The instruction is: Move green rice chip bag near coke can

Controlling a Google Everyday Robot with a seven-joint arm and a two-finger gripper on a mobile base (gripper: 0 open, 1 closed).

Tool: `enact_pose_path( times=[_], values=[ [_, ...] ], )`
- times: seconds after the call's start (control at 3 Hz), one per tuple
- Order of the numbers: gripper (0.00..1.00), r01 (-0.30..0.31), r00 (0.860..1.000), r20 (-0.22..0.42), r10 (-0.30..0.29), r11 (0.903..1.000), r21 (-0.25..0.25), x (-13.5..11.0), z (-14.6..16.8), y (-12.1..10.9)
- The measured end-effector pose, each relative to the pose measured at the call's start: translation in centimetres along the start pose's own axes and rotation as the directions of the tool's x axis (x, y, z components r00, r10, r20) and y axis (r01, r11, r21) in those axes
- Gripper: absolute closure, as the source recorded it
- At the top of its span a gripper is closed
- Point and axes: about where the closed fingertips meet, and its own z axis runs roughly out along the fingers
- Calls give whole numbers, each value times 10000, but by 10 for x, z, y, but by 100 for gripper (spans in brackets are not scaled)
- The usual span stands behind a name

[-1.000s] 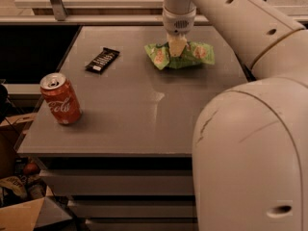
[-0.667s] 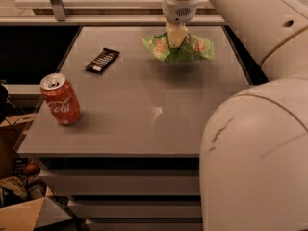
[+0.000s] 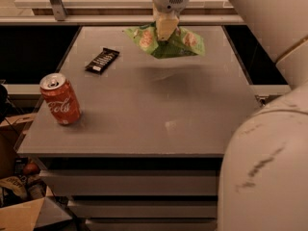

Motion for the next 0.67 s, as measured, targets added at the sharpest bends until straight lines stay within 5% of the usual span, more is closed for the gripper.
enact_pose_path(
  times=[0.67],
  values=[
    [100,874,9915,1008,-817,9948,-533,-66,-4,48]
  ],
)
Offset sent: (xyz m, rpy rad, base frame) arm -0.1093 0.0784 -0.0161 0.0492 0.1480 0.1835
